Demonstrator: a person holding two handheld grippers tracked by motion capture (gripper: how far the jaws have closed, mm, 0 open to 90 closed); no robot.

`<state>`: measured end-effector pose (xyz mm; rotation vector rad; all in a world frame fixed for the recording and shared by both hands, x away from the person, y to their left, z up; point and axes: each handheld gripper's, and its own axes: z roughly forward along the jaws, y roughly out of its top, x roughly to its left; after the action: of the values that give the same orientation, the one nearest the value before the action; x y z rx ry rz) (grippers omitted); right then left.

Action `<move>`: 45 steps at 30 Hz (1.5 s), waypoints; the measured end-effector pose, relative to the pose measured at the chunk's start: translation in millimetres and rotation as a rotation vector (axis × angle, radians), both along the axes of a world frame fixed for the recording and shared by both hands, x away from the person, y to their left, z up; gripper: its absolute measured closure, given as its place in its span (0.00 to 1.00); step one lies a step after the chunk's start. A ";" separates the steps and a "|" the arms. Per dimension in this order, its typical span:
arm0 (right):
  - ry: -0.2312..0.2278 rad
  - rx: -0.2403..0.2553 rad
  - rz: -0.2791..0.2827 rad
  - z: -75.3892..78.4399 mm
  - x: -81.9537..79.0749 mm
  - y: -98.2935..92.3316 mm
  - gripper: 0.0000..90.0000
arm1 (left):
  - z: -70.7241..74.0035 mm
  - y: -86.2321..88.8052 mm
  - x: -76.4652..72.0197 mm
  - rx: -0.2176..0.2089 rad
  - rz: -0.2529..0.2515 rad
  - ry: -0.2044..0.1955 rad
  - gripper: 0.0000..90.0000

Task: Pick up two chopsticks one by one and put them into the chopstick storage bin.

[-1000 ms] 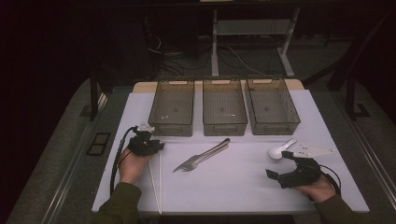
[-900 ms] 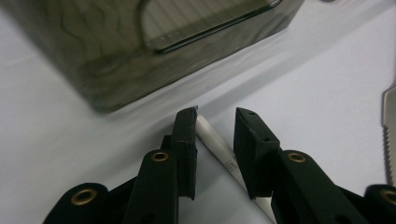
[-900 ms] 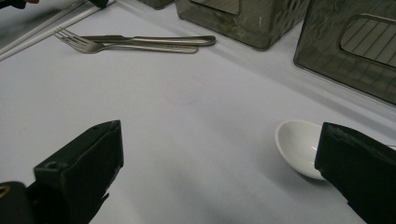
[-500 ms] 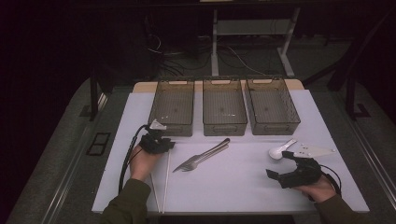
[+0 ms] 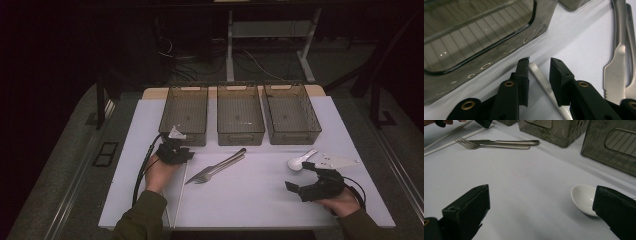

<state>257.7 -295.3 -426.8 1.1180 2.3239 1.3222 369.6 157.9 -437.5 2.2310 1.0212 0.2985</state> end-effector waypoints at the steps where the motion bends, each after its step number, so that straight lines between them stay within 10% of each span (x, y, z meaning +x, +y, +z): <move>1: 0.000 0.000 0.000 0.0 0.0 0.0 0.01 | 2.5 1.9 -1.4 -0.006 -0.001 -0.006 0.74; 10: 0.000 -0.002 -0.001 0.1 -0.4 0.0 0.01 | 22.3 45.8 -28.2 -0.035 0.113 -0.072 0.64; 16: 0.001 -0.001 -0.002 0.2 -0.4 0.2 0.01 | 15.3 81.3 -33.4 -0.016 0.229 -0.025 0.62; 26: 0.002 -0.001 -0.002 -0.1 -0.1 -0.1 0.01 | 2.6 80.6 -24.5 0.050 0.259 0.033 0.63; 45: 0.004 -0.004 -0.001 0.1 -0.6 0.6 0.01 | 0.2 69.0 -15.9 0.059 0.242 -0.002 0.79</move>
<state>257.0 -294.8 -426.7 1.1210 2.3274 1.3157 353.8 226.9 -437.3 2.1592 1.2992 0.4408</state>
